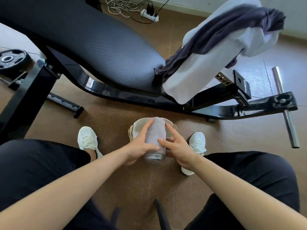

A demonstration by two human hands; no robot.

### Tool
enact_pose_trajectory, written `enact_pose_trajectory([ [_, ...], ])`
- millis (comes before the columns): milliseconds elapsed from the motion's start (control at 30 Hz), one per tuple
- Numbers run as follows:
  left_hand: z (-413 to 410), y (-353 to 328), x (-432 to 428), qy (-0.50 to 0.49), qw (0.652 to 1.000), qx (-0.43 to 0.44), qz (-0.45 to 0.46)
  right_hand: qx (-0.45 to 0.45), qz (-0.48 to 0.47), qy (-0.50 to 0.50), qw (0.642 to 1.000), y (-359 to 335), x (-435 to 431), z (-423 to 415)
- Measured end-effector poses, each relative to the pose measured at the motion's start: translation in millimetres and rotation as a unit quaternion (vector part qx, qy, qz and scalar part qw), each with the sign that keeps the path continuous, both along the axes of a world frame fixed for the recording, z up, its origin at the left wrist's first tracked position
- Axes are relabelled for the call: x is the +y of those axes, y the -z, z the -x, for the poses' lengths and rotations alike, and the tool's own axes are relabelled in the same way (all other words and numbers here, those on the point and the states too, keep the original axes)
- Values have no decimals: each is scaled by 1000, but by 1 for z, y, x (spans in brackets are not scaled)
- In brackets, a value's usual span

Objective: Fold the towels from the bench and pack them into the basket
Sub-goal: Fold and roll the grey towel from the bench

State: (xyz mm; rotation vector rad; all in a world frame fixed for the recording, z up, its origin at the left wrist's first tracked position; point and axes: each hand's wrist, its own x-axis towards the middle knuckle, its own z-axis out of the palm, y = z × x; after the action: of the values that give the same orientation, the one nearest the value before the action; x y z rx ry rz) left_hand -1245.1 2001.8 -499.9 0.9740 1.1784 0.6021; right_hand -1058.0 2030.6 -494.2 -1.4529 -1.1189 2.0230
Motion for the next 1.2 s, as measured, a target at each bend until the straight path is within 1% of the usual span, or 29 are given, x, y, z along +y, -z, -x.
enact_pose_trajectory([
  [133,1,42,22,1,999,24,39,-71,-7,-57,996,42,30,0],
  [300,6,104,40,-11,995,46,85,-136,-64,-151,977,103,53,17],
  [400,9,137,49,-16,992,77,100,-168,-56,-156,972,139,66,25],
  [467,12,158,55,-32,989,111,93,-180,-50,-149,971,164,75,32],
  [567,26,186,63,-96,975,171,105,-214,-76,-154,962,204,93,38],
  [667,45,207,66,-178,944,252,118,-251,-96,-145,952,243,107,42],
  [733,54,216,69,-222,926,284,112,-287,-132,-152,937,268,111,46],
  [800,58,227,72,-222,926,274,138,-313,-164,-156,922,290,111,52],
  [900,57,241,76,-163,949,214,163,-323,-185,-185,910,319,106,62],
  [1000,57,244,80,-177,948,183,194,-314,-183,-238,901,341,98,74],
  [1067,59,246,82,-183,945,178,205,-321,-181,-268,890,353,93,81],
  [1167,67,249,88,-189,945,172,202,-340,-186,-276,880,360,95,82],
  [1200,69,248,91,-193,944,175,202,-356,-191,-281,871,360,96,81],
])
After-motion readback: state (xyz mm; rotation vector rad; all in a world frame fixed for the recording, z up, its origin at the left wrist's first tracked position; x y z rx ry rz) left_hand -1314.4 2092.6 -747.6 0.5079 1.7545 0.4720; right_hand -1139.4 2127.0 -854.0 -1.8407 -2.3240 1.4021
